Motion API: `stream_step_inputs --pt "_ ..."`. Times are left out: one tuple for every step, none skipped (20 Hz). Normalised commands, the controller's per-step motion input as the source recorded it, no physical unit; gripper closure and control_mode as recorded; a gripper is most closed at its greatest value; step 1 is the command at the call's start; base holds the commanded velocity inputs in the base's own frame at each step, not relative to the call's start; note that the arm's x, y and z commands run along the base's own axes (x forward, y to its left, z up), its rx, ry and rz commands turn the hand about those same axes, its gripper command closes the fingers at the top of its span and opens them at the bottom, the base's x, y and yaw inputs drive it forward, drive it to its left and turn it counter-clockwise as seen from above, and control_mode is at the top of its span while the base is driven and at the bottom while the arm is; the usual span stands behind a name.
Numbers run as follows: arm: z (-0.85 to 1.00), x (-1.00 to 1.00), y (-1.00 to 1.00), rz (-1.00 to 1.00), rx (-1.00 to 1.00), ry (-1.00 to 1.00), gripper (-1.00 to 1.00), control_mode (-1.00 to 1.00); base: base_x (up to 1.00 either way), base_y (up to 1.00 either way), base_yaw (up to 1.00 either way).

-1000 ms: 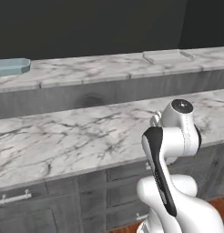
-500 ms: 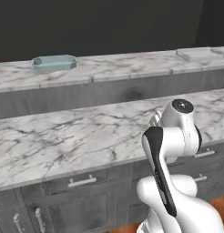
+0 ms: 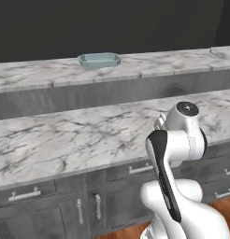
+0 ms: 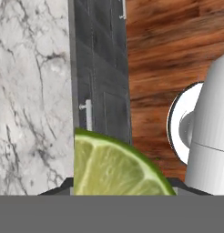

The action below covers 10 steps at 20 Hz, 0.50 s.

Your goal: Place the cold items (tomato and lemon wedge) from the fridge in one tupperware on the dining counter. Place the warm items (hot dog and kebab skewer) in the stove area in another tupperware.

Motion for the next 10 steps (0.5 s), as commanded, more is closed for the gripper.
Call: stream_step_inputs --pt "0.00 0.00 0.00 0.00 0.00 0.00 1.00 1.00 -0.40 1.00 -0.03" --pt "0.00 0.00 0.00 0.00 0.00 0.00 1.00 1.00 -0.40 1.00 -0.03" --pt "0.00 0.00 0.00 0.00 0.00 0.00 1.00 1.00 -0.41 1.00 -0.05" --pt "0.00 0.00 0.00 0.00 0.00 0.00 1.00 1.00 -0.41 1.00 -0.07" --pt "0.00 0.00 0.00 0.00 0.00 0.00 1.00 1.00 -0.44 1.00 -0.10" --pt "0.00 0.00 0.00 0.00 0.00 0.00 1.00 1.00 -0.45 1.00 -0.11" --pt "0.00 0.00 0.00 0.00 0.00 0.00 1.00 1.00 -0.49 1.00 -0.12" --pt "0.00 0.00 0.00 0.00 0.00 0.00 1.00 1.00 -0.53 1.00 -0.14" --pt "0.00 0.00 0.00 0.00 0.00 0.00 1.00 1.00 -0.54 1.00 -0.15" --pt "0.00 0.00 0.00 0.00 0.00 0.00 1.00 1.00 -0.53 1.00 -0.15"
